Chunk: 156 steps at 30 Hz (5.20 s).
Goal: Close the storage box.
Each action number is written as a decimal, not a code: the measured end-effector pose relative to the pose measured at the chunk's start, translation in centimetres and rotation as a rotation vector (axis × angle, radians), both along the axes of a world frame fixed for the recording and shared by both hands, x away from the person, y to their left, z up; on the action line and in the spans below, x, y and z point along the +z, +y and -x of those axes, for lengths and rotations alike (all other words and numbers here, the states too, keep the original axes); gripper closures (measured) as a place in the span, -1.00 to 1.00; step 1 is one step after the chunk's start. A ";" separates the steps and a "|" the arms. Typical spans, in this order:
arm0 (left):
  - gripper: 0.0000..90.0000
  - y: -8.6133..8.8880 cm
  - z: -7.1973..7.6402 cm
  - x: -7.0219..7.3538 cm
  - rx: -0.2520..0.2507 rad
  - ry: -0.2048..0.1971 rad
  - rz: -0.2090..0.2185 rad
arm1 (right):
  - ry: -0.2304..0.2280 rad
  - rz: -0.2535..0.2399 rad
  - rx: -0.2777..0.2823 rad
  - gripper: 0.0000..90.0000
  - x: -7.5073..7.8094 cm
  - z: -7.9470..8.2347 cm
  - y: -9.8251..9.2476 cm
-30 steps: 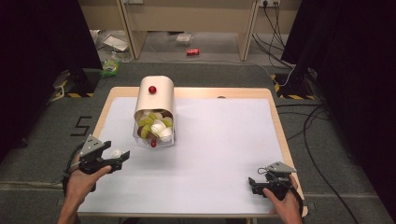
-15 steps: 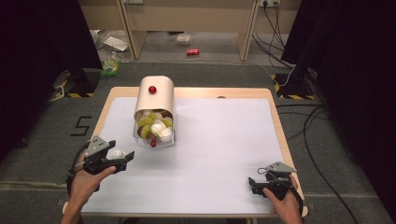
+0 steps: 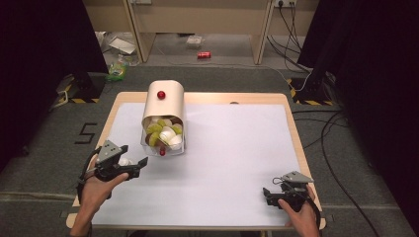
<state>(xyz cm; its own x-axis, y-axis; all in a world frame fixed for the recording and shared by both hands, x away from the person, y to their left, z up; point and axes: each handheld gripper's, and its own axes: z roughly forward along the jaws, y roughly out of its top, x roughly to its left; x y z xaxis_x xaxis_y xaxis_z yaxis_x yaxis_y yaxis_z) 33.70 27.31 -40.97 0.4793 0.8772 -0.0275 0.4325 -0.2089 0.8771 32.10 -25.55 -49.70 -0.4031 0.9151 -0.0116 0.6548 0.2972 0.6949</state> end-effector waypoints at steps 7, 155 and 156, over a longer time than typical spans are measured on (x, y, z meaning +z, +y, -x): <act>-0.65 -0.1 -0.6 -0.4 0.009 0.011 -0.004 | 0.001 -0.001 -0.002 -0.99 0.0 0.0 0.0; -0.66 -1.2 -5.7 -0.7 0.088 0.034 0.061 | 0.002 -0.003 -0.003 -0.99 0.0 0.0 0.0; -0.66 -1.2 -5.6 -0.8 0.088 0.034 0.061 | 0.002 -0.003 -0.003 -0.99 0.0 0.0 0.0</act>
<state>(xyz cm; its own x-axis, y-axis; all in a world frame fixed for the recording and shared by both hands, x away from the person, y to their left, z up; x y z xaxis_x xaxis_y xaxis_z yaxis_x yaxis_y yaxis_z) 39.34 26.12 -41.75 0.3983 0.9121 -0.0969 0.4763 -0.1154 0.8717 32.12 -25.53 -49.70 -0.4003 0.9164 -0.0083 0.6572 0.2934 0.6942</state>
